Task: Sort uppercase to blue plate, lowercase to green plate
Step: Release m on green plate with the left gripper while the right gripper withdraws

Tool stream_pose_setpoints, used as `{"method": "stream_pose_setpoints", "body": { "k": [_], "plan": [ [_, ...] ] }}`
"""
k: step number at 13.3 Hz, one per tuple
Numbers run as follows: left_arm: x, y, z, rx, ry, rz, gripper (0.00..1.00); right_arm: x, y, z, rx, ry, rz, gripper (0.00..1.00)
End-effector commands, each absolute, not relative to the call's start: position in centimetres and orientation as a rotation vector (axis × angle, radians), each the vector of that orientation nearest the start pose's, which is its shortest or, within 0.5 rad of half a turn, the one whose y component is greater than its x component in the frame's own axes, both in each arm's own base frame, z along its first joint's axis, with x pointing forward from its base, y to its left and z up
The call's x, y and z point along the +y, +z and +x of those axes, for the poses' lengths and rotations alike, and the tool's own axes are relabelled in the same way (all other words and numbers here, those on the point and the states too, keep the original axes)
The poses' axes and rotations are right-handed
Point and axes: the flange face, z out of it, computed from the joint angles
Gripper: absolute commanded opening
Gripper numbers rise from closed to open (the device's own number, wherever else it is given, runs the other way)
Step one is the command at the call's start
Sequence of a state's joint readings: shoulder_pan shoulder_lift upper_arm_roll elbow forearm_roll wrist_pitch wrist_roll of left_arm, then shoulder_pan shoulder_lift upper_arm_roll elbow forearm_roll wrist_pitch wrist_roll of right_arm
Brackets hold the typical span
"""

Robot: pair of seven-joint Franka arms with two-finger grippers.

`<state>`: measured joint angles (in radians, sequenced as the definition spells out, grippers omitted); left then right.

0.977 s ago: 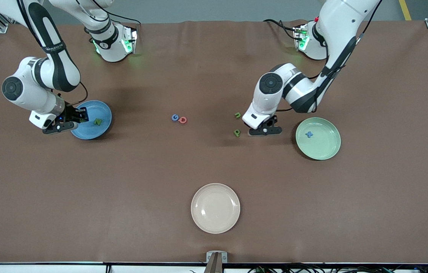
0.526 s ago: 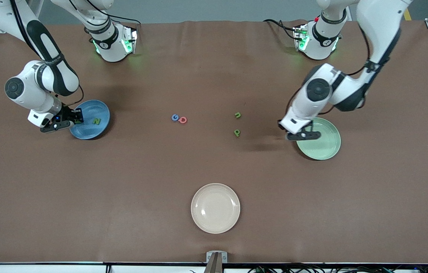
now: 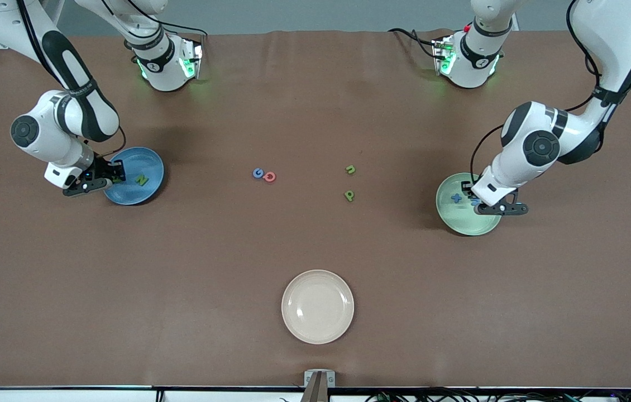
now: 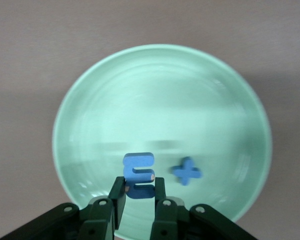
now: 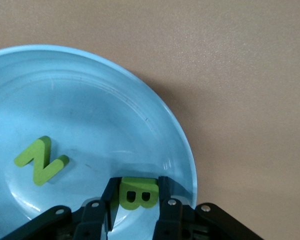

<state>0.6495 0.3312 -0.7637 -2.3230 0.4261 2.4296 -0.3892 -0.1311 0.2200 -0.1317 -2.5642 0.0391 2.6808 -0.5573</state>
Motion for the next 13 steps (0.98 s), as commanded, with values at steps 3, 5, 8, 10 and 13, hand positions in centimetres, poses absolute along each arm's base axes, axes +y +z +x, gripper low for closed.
{"method": "stream_pose_setpoints", "body": {
  "k": [3,5,8,10,13],
  "plan": [
    [-5.8,22.0,49.9,0.132,0.122,-3.067,0.3,-11.2,17.9,41.9,-0.423,0.203,-3.056,0.52],
    [-6.0,22.2,50.0,0.14,0.116,-3.067,0.69,-11.2,19.4,42.6,-0.424,0.215,-3.045,1.0],
    [-8.6,23.7,50.3,0.189,0.066,-3.07,0.82,-11.0,23.6,45.3,-0.442,0.306,-2.994,1.0],
    [-12.3,25.6,50.8,0.172,0.01,-3.093,0.89,-10.0,26.8,47.2,-0.421,0.345,-2.983,1.0],
    [-20.0,27.5,50.2,-0.01,-0.049,-3.153,0.9,-3.2,31.5,49.4,-0.266,0.417,-3.019,1.0]
  ]
}}
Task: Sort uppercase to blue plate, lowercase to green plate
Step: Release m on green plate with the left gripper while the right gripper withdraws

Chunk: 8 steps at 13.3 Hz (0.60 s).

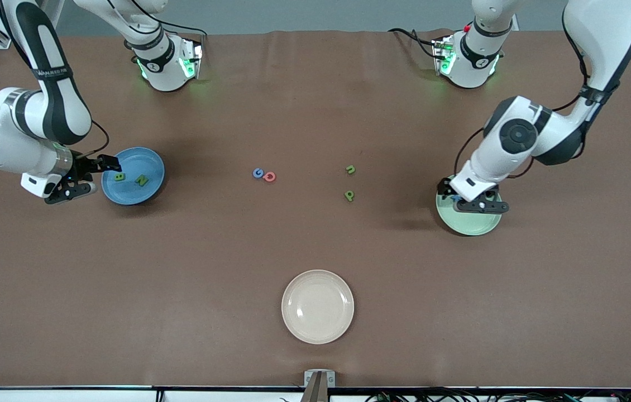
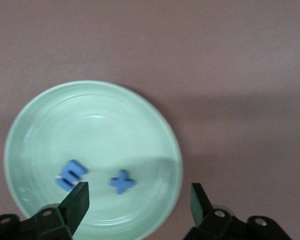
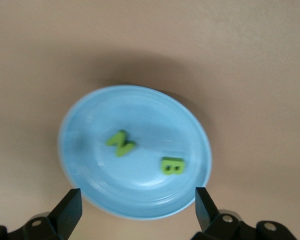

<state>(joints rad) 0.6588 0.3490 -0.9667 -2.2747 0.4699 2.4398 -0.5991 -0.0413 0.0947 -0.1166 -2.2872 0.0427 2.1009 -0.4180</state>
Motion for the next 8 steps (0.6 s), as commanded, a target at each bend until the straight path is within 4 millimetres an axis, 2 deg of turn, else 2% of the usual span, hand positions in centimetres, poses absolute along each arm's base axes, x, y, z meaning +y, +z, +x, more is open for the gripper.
{"method": "stream_pose_setpoints", "body": {
  "k": [1,4,6,8],
  "plan": [
    [-22.9,27.8,49.9,-0.069,-0.049,-3.178,0.92,-0.3,31.9,49.5,-0.203,0.421,-3.038,1.0],
    [-30.0,27.4,48.9,-0.2,0.004,-3.242,0.94,9.1,31.6,49.0,-0.011,0.389,-3.042,1.0],
    [-33.1,26.5,48.5,-0.265,0.026,-3.241,0.94,14.4,30.2,47.4,0.078,0.321,-3.075,1.0],
    [-35.8,24.8,48.0,-0.304,0.025,-3.21,0.99,19.1,28.7,45.5,0.153,0.242,-3.093,1.0]
  ]
}}
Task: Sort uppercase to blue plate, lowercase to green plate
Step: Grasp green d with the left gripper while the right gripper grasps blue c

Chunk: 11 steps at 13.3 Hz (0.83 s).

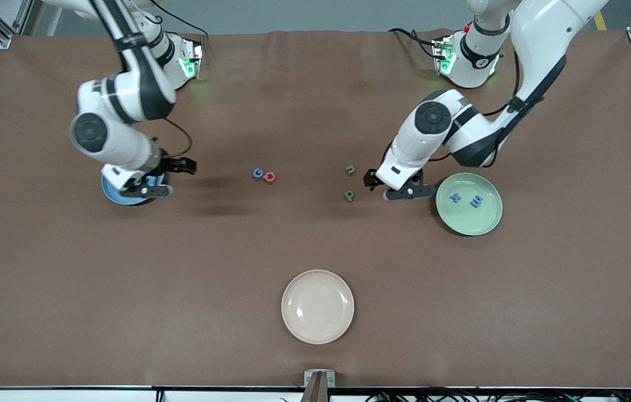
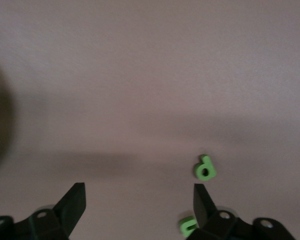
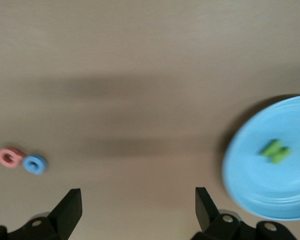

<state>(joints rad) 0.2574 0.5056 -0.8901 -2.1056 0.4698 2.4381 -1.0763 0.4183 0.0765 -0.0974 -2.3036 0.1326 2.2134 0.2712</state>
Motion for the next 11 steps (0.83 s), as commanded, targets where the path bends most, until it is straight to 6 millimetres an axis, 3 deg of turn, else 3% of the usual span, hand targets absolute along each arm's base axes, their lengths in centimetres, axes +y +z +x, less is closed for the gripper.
{"method": "stream_pose_setpoints", "body": {
  "k": [1,4,7,9,11],
  "plan": [
    [-36.8,24.1,48.1,-0.337,0.019,-3.198,0.99,20.6,27.8,44.8,0.187,0.23,-3.101,1.0],
    [-39.5,22.1,48.1,-0.39,0.025,-3.179,0.99,25.2,25.4,41.8,0.231,0.17,-3.111,1.0],
    [-40.6,20.4,48.1,-0.377,0.039,-3.17,0.99,29.4,23.3,39.6,0.249,0.116,-3.115,1.0],
    [-41.4,19.4,48.1,-0.365,0.044,-3.168,0.99,30.9,20.9,38.8,0.229,0.072,-3.118,1.0],
    [-41.9,18.8,48.3,-0.366,0.033,-3.16,0.99,31.2,19.0,38.8,0.227,0.032,-3.115,1.0]
  ]
}}
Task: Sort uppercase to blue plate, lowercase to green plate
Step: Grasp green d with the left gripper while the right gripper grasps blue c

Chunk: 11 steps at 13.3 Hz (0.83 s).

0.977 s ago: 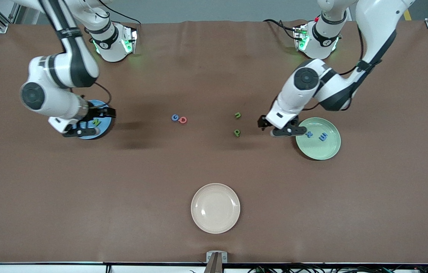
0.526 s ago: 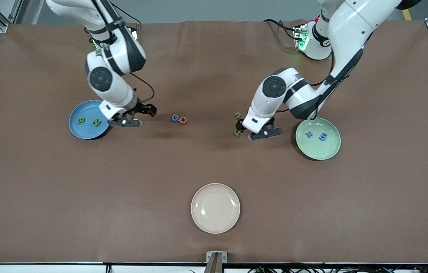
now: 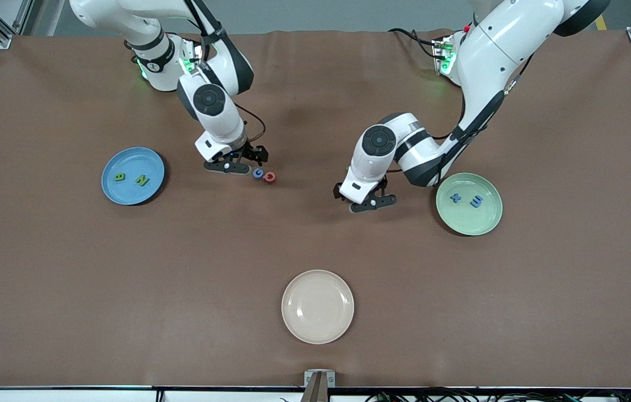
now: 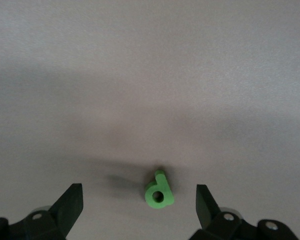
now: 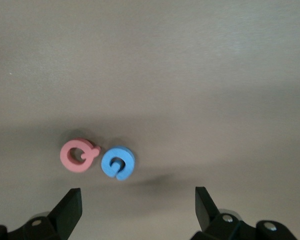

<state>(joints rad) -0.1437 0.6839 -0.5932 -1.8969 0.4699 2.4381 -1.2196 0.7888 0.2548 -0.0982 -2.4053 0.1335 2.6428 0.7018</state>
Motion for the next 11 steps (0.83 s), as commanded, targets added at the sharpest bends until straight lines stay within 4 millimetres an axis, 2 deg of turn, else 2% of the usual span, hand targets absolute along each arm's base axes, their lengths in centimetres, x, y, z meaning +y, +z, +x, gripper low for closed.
{"method": "stream_pose_setpoints", "body": {
  "k": [1,3,7,11],
  "plan": [
    [-42.2,18.6,48.3,-0.371,0.022,-3.154,0.98,31.4,18.6,38.6,0.23,0.028,-3.116,1.0],
    [-42.4,18.3,48.1,-0.369,0.015,-3.149,0.95,32.1,18.4,38.0,0.235,0.029,-3.117,1.0],
    [-42.7,17.5,47.4,-0.351,0.037,-3.145,0.75,32.4,17.3,37.9,0.229,0.011,-3.119,1.0],
    [-43.0,16.9,46.9,-0.339,0.051,-3.141,0.68,32.3,15.9,37.8,0.225,-0.01,-3.119,1.0]
  ]
}}
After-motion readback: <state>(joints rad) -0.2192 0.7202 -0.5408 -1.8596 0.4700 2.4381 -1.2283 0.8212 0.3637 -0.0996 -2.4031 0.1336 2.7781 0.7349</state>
